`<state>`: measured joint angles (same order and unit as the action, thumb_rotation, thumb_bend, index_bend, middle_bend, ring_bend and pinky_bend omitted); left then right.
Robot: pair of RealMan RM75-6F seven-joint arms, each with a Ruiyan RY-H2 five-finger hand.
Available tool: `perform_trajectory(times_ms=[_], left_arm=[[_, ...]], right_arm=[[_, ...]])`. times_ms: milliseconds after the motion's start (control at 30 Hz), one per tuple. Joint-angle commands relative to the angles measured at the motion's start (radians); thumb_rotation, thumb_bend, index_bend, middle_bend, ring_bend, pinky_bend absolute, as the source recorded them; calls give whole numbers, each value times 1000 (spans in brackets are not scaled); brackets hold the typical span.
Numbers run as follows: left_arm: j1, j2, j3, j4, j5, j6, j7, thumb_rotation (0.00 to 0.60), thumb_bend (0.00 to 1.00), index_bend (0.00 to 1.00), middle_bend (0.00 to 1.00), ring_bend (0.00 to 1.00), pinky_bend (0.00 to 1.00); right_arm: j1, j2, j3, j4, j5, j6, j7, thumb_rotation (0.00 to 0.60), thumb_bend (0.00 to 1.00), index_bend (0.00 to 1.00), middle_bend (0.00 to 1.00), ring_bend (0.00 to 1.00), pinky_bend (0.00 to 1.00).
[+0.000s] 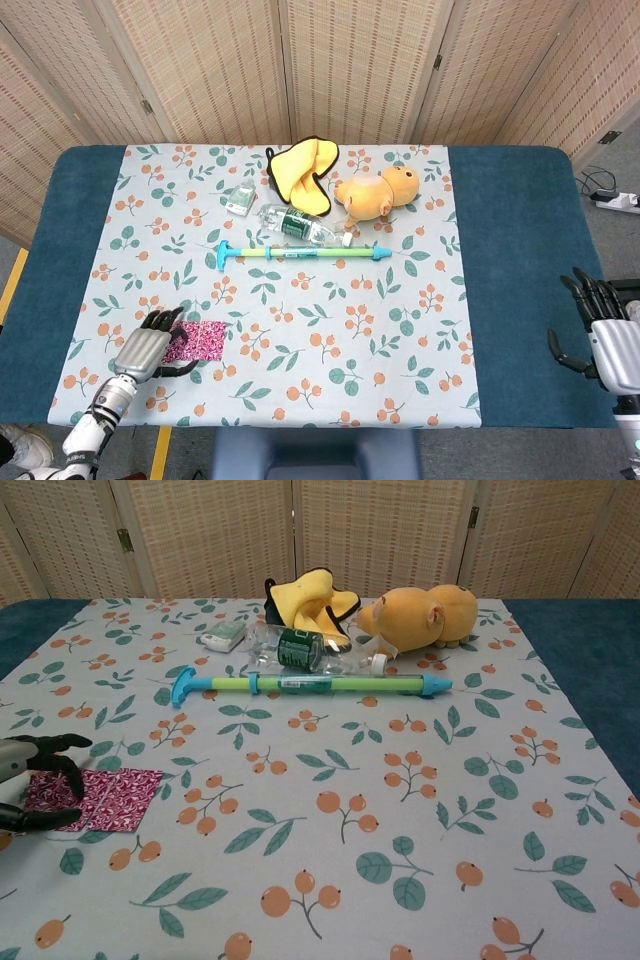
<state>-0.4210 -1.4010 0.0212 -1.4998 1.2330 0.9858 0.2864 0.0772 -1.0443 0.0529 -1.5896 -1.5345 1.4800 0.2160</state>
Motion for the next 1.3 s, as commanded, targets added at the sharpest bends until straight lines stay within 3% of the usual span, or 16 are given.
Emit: perform_trajectory(times_ms=[33,1167,1267,1300], left_arm=[[7,6,4,3,-3,5,-7,182,270,348,0,0,0],[70,113,26,-25,-3,45,-52,185,271,350,0,0,0],[67,115,12,-39,19,63,-71,230,271,332,0,0,0],[64,115,8,-42,24,63,-74,273,271,316,0,0,0]], right_arm=[[1,0,0,-2,-2,0,-3,399,520,0,0,0,0],[-8,1,-2,-9,-8,15,-6,399,519,0,0,0,0],[-9,2,-2,-9,-10,20,-4,400,520,0,0,0,0],[-9,3,-1,-10,-11,21,-3,400,521,0,0,0,0]])
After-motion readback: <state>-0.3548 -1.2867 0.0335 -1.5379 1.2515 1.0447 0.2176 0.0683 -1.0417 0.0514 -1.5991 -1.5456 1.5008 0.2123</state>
